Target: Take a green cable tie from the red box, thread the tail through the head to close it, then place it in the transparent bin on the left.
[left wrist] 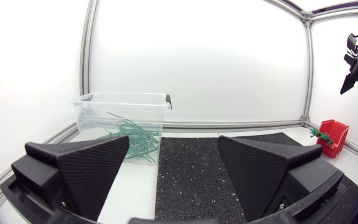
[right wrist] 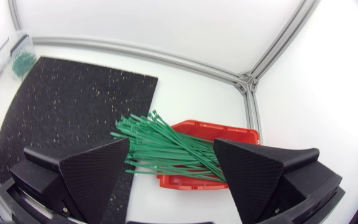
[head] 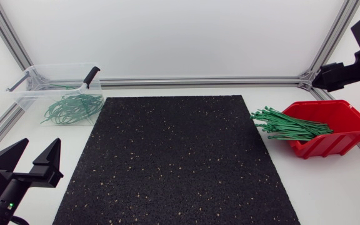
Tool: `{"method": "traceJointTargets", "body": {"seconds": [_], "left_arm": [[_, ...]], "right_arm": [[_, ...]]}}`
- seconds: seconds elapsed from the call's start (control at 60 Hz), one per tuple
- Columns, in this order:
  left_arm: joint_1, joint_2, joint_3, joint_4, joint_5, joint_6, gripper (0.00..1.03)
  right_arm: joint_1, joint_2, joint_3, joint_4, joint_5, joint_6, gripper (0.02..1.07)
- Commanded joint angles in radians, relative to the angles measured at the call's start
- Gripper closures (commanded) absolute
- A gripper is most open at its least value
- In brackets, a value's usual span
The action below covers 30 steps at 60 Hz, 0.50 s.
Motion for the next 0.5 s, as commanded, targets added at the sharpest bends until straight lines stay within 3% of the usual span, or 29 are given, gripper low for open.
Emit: {"method": "traceJointTargets", "body": {"seconds": [0.0,0.233,0.483], "left_arm": [[0.002,-0.005,-0.041,-0.014,0.007,-0.010,0.04],[0.000,-0.005,-0.041,-0.015,0.007,-0.010,0.04],[-0.001,-0.005,-0.040,-0.019,0.007,-0.010,0.04]], "right_arm": [[-0.010,0.062,0.039,-0.052,-0.010,-0.181,0.14],[-0.052,0.159,0.041,-0.170,-0.018,-0.520,0.14],[-0.052,0.180,-0.033,-0.199,0.001,-0.835,0.14]]}}
